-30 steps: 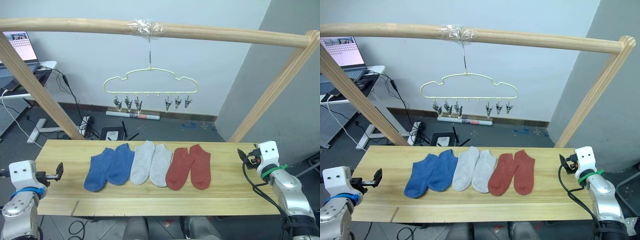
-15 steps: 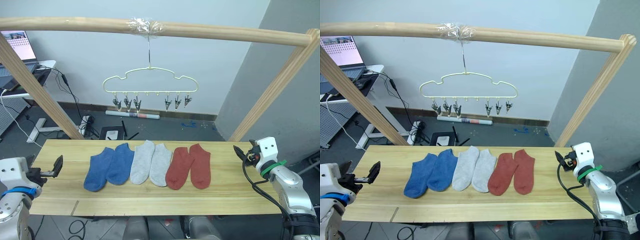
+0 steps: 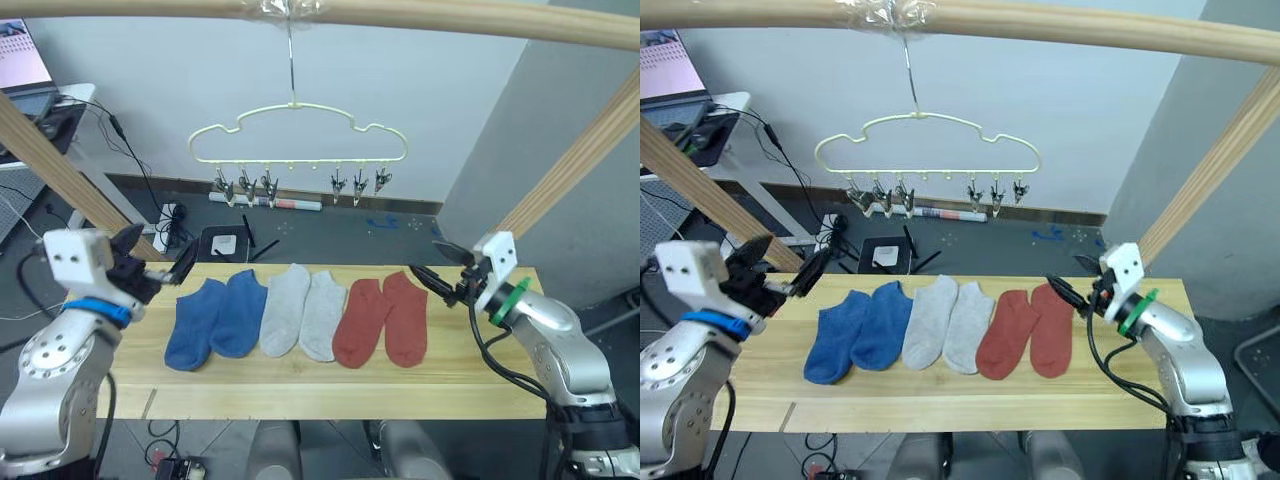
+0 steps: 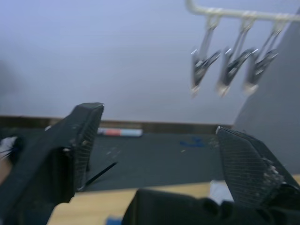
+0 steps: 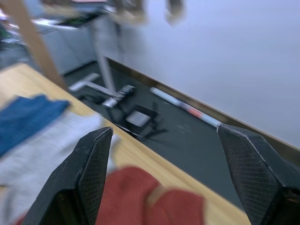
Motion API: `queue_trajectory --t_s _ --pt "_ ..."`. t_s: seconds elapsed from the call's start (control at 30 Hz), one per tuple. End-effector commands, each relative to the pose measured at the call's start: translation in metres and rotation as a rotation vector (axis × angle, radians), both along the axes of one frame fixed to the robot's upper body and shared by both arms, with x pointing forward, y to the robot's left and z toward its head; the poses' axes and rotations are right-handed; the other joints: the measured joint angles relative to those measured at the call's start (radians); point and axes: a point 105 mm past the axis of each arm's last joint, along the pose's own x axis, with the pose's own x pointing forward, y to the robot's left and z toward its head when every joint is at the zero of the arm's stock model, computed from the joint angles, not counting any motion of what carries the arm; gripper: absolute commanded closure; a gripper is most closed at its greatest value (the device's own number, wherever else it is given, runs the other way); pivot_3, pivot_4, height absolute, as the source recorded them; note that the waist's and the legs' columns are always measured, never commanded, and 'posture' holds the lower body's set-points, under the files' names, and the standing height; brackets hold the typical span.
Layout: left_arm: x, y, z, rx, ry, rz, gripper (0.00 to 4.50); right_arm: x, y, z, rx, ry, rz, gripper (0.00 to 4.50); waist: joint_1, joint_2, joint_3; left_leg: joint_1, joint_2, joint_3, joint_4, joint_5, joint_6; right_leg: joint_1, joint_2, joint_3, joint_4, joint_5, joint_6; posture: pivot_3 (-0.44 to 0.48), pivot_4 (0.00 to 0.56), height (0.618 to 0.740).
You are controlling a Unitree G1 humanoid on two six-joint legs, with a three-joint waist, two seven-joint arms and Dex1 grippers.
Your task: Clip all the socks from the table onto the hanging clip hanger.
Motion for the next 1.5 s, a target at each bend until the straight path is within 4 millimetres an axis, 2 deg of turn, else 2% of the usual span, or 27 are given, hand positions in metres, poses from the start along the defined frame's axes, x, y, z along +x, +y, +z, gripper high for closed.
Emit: queue_trajectory --t_s 0.03,0.07,0.2,0.37,0.47,0.67,0.87,1.27,1.37,1.5 --pt "0.007 -0.013 0.014 0.007 -0.041 -0.022 1.21 -0.01 0.024 0.024 0.029 -0.052 0.109 0.78 -0.003 0.0 0.004 -0.002 0.0 0.0 0.0 0.0 0.0 -0.002 0.0 0.0 0.0 0.001 0.003 0.089 0.331 0.74" --pt "0.012 -0.017 0.016 -0.001 -0.046 -0.032 1.47 -0.012 0.033 0.03 0.037 -0.064 0.139 0.78 -0.003 0.0 0.006 -0.002 0.0 0.0 0.0 0.0 -0.001 -0.002 0.0 0.0 0.0 0.0 0.004 0.08 0.336 0.74" --pt "0.025 -0.028 0.025 -0.019 -0.072 -0.056 1.47 -0.017 0.057 0.046 0.067 -0.092 0.214 0.78 -0.002 -0.001 0.021 -0.006 0.0 -0.002 0.0 -0.001 -0.001 -0.005 0.0 -0.001 0.0 0.0 0.005 0.07 0.345 0.74" --pt "0.035 -0.028 0.036 -0.012 -0.122 -0.037 1.47 -0.027 0.086 0.069 0.132 -0.123 0.315 0.78 -0.002 0.0 0.028 -0.013 0.001 -0.004 0.001 -0.001 -0.002 -0.009 0.0 -0.004 -0.001 -0.001 0.006 0.053 0.354 0.74" --pt "0.04 -0.029 0.037 -0.008 -0.132 -0.038 1.47 -0.027 0.096 0.078 0.15 -0.14 0.342 0.78 -0.002 0.0 0.032 -0.013 0.001 -0.004 0.001 -0.001 -0.002 -0.009 0.0 -0.005 -0.001 -0.001 0.006 0.047 0.357 0.74" --pt "0.048 -0.034 0.037 -0.005 -0.142 -0.055 1.47 -0.03 0.106 0.09 0.187 -0.158 0.373 0.78 -0.002 0.0 0.039 -0.013 0.001 -0.004 0.001 -0.001 -0.002 -0.009 0.0 -0.006 -0.001 -0.001 0.006 0.037 0.361 0.74" --pt "0.057 -0.035 0.047 0.005 -0.185 -0.06 1.47 -0.036 0.112 0.097 0.199 -0.163 0.398 0.78 -0.003 0.0 0.042 -0.014 0.001 -0.005 0.001 -0.001 -0.002 -0.009 0.0 -0.006 -0.001 -0.001 0.006 0.029 0.357 0.74" --pt "0.059 -0.039 0.052 0.05 -0.211 -0.097 1.47 -0.041 0.114 0.104 0.22 -0.164 0.41 0.78 -0.004 0.0 0.042 -0.015 0.001 -0.005 0.001 -0.001 -0.003 -0.01 0.0 -0.007 -0.001 -0.001 0.006 0.022 0.351 0.74" --pt "0.058 -0.042 0.053 0.05 -0.219 -0.109 2.04 -0.041 0.112 0.101 0.223 -0.15 0.399 0.78 -0.004 0.0 0.043 -0.015 0.001 -0.005 0.001 -0.001 -0.003 -0.01 0.0 -0.007 -0.001 -0.001 0.006 0.029 0.345 0.74" --pt "0.057 -0.044 0.054 0.058 -0.225 -0.122 3.32 -0.042 0.11 0.093 0.216 -0.131 0.372 0.78 -0.004 0.0 0.043 -0.015 0.001 -0.005 0.001 -0.001 -0.003 -0.011 0.0 -0.007 -0.001 -0.001 0.006 0.034 0.346 0.74"
